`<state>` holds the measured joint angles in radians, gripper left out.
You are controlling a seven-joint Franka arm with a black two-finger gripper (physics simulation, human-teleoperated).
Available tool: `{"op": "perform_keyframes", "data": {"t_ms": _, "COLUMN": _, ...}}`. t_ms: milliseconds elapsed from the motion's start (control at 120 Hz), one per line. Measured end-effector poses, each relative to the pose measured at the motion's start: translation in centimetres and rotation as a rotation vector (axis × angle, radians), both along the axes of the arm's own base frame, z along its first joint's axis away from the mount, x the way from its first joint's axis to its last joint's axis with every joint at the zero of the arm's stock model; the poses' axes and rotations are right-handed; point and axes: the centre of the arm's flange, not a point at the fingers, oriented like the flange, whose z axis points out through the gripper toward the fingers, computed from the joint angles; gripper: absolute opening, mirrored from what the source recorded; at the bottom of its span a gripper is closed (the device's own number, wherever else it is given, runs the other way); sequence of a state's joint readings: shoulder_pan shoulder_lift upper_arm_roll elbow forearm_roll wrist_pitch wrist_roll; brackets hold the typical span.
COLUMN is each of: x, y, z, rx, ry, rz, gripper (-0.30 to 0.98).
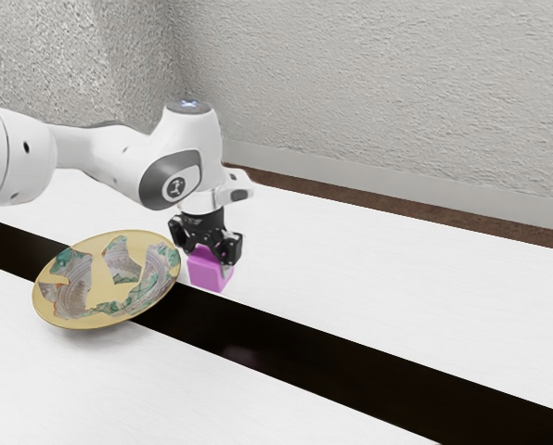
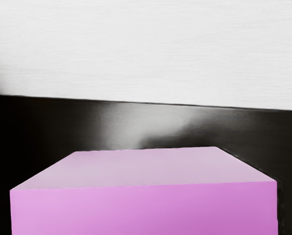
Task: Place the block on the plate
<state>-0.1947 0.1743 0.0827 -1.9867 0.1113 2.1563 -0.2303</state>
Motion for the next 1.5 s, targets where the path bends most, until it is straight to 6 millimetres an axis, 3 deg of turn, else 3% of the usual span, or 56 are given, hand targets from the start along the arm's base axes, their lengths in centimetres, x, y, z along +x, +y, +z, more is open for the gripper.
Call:
{"op": "perform_keyframes", "data": {"t_ms": 242, "x": -0.1, "y": 4.2, "z": 0.6, "rx": 0.011, "ry": 0.016, "rz": 0.050, "gripper": 0.41}}
{"op": "perform_keyframes", "data": {"t_ms": 717, "x": -1.1, "y": 15.4, "z": 0.9, "rx": 0.011, "ry": 0.040, "rz": 0.183, "gripper": 0.41}}
{"op": "perform_keyframes", "data": {"t_ms": 958, "x": -2.5, "y": 20.1, "z": -0.4, "rx": -0.012, "ry": 0.072, "rz": 0.228, "gripper": 0.41}}
{"op": "perform_keyframes", "data": {"t_ms": 1208, "x": -3.5, "y": 23.4, "z": -3.9, "rx": -0.055, "ry": 0.131, "rz": 0.233, "gripper": 0.41}}
{"op": "perform_keyframes", "data": {"t_ms": 1400, "x": -3.7, "y": 24.7, "z": -4.8, "rx": -0.065, "ry": 0.144, "rz": 0.219, "gripper": 0.41}}
{"op": "perform_keyframes", "data": {"t_ms": 1500, "x": -3.7, "y": 24.9, "z": -5.0, "rx": -0.066, "ry": 0.148, "rz": 0.209, "gripper": 0.50}}
